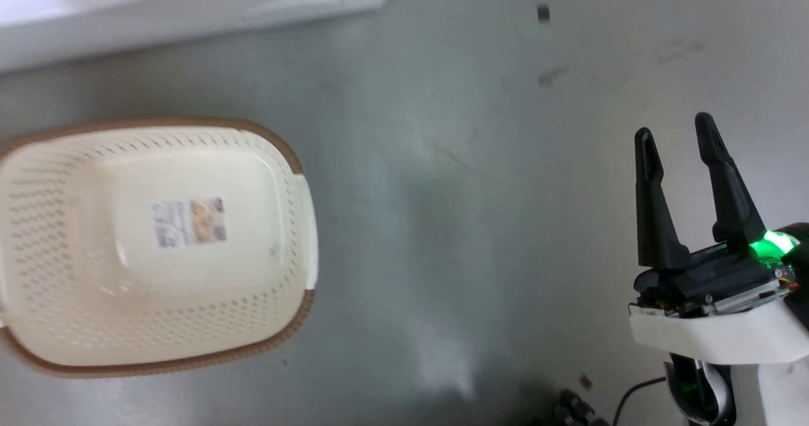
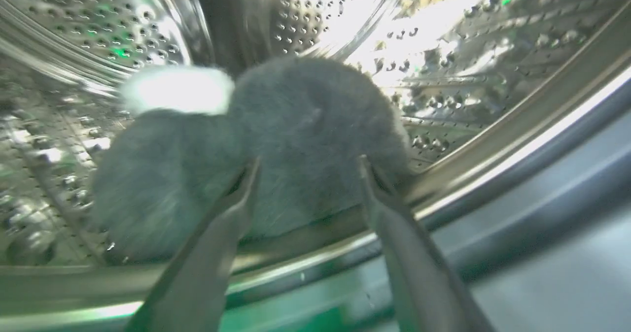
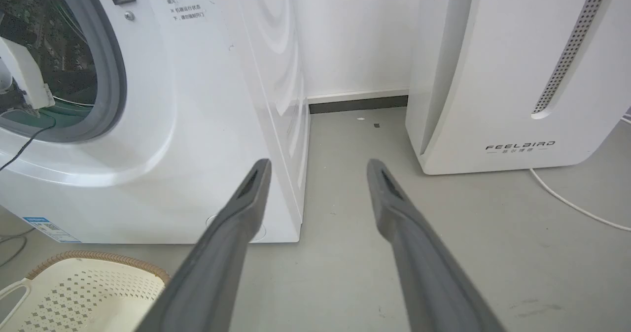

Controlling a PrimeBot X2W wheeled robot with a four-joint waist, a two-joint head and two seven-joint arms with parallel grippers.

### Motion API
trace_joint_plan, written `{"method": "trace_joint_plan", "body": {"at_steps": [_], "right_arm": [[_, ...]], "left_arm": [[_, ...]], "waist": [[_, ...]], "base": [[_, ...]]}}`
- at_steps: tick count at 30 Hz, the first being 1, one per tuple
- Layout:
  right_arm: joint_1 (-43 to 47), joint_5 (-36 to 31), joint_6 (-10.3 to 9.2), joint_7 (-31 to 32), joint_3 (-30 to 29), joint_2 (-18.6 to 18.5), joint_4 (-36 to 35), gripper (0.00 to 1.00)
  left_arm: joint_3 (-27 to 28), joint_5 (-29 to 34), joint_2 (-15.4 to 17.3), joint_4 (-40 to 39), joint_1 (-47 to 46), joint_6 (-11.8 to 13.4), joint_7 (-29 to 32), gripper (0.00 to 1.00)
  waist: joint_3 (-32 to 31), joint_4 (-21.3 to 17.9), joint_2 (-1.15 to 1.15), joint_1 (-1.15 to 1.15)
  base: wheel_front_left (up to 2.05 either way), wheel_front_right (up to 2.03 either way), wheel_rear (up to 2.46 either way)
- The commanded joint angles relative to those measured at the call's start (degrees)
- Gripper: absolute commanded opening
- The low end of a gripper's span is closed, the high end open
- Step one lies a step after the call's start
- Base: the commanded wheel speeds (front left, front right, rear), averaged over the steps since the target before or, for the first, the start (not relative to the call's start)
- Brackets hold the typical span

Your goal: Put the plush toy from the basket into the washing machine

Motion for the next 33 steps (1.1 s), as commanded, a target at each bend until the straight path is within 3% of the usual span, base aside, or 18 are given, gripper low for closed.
{"method": "trace_joint_plan", "body": {"at_steps": [1,8,15,18,26,33], "right_arm": [[0.1,-1.0,-0.04,-0.3,-0.6,0.0,0.7,1.0],[3.0,-4.8,-0.04,-0.3,-2.9,0.0,3.4,1.0],[6.2,-6.8,-0.04,-0.3,-4.5,0.0,5.2,1.0],[7.7,-7.1,-0.04,-0.3,-5.2,0.0,5.7,1.0],[10.8,-7.6,-0.04,-0.3,-6.2,0.0,6.9,1.0],[13.1,-7.2,-0.04,-0.3,-6.4,0.0,7.8,1.0]], "left_arm": [[0.0,-1.1,-1.6,1.2,3.5,0.2,-3.3,1.0],[1.7,-4.5,-8.2,-1.7,17.7,1.0,-9.2,1.0],[9.4,-4.6,-12.1,-21.4,37.1,5.6,-9.3,1.0],[12.8,-4.0,-13.9,-29.6,46.8,7.5,-9.3,1.0],[17.4,-0.7,-18.8,-42.8,65.3,11.0,-9.3,1.0],[19.8,2.9,-22.7,-48.1,77.5,11.7,-9.3,1.0]], "waist": [[-6.7,2.9,0.0,0.0],[-19.9,8.2,0.0,0.0],[-29.0,12.1,0.0,0.0],[-31.9,13.1,0.0,0.0],[-36.6,14.6,0.0,0.0],[-39.2,15.5,0.0,0.0]], "base": [[0.0,0.0,0.0],[0.0,0.0,0.0],[0.0,0.0,0.0],[0.0,0.0,0.0],[0.0,0.0,0.0],[0.0,0.0,0.0]]}}
